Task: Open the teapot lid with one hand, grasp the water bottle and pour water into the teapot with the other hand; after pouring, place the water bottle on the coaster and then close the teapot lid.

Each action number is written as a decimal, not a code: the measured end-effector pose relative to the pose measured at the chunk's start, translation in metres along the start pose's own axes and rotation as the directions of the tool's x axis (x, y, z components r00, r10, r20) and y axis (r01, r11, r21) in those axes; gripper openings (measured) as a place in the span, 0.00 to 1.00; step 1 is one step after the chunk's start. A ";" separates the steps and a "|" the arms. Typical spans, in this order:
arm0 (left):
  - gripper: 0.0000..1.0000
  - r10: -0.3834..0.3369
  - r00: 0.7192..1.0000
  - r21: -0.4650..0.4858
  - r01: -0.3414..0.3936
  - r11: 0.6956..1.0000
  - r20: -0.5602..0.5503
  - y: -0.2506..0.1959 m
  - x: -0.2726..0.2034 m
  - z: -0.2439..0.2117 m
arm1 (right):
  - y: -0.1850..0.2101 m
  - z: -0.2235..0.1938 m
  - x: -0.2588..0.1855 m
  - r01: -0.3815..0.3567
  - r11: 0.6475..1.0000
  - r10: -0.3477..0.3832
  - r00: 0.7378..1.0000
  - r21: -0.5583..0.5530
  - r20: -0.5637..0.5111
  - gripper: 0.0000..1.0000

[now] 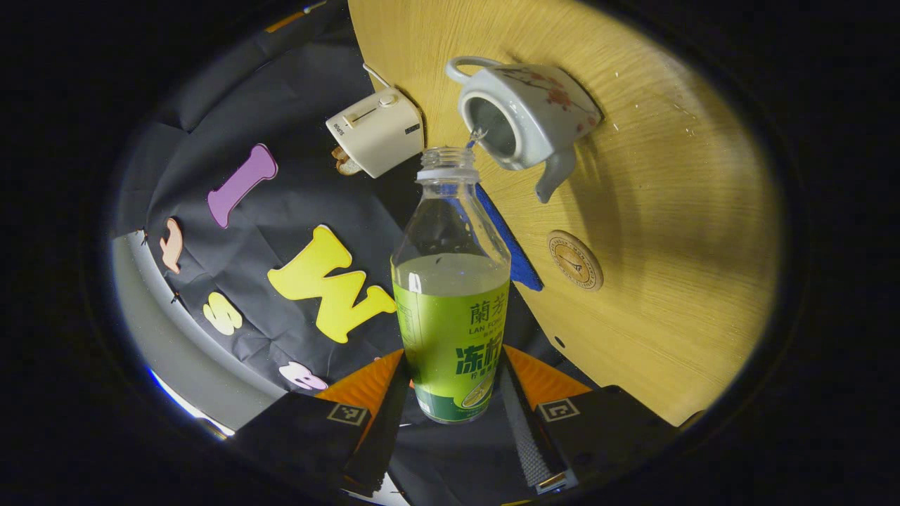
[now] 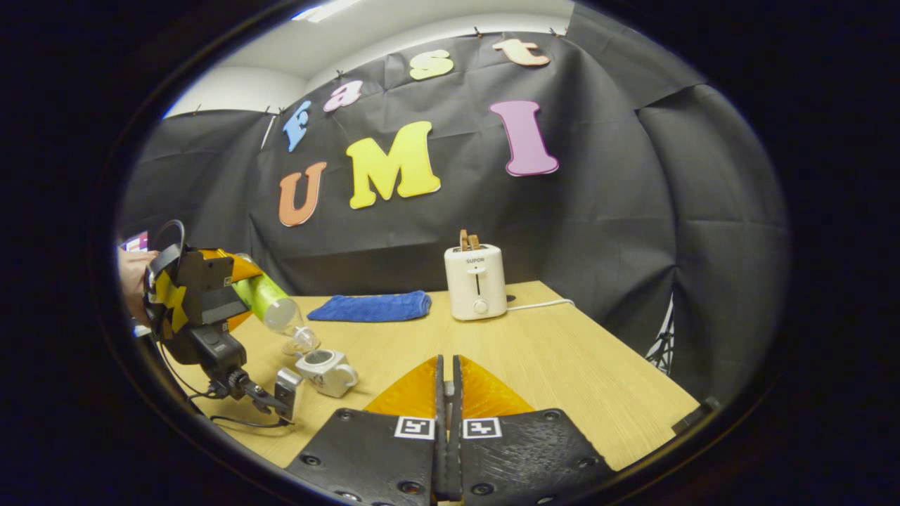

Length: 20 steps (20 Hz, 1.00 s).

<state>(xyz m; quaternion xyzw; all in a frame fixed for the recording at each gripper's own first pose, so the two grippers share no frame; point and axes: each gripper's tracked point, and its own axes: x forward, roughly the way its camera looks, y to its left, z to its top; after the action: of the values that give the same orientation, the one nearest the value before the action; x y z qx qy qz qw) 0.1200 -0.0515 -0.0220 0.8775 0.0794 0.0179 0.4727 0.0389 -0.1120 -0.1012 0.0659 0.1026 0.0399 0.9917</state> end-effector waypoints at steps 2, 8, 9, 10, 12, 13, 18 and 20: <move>0.72 -0.004 1.000 0.012 0.004 1.000 -0.007 0.004 0.002 -0.002 | -0.002 -0.001 0.000 0.003 1.000 -0.003 1.000 0.003 0.001 0.00; 0.73 0.020 1.000 0.070 -0.020 0.997 -0.007 0.011 0.003 0.001 | -0.002 0.001 -0.003 0.003 1.000 -0.003 1.000 -0.001 0.006 0.00; 0.73 0.017 1.000 0.073 -0.017 0.997 -0.003 0.010 0.002 0.003 | -0.002 0.000 -0.003 0.003 1.000 -0.003 1.000 -0.001 0.005 0.00; 0.72 0.019 1.000 0.077 -0.018 0.997 -0.005 0.009 0.003 0.003 | -0.002 0.001 -0.002 0.002 1.000 -0.002 1.000 -0.001 0.005 0.00; 0.72 0.018 1.000 0.083 -0.018 0.996 -0.006 0.009 0.002 0.003 | -0.002 0.001 -0.002 0.002 1.000 -0.002 1.000 0.000 0.003 0.00; 0.72 0.018 1.000 0.084 -0.018 0.996 -0.007 0.009 0.003 0.003 | -0.002 0.000 -0.002 0.003 1.000 -0.003 1.000 0.000 0.003 0.00; 0.72 0.027 1.000 0.087 -0.027 0.996 0.009 0.011 0.002 0.008 | -0.002 -0.001 -0.001 0.003 1.000 -0.003 1.000 0.000 0.002 0.00; 0.73 0.032 0.999 0.076 -0.034 0.997 0.027 0.012 0.003 0.011 | -0.002 0.001 -0.002 0.004 1.000 -0.004 1.000 -0.001 0.004 0.00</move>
<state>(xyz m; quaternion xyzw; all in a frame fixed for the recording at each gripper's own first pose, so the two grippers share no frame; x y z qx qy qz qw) 0.1252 -0.0665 -0.0185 0.8962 0.0595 0.0115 0.4395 0.0377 -0.1144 -0.1005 0.0655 0.1008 0.0378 0.9920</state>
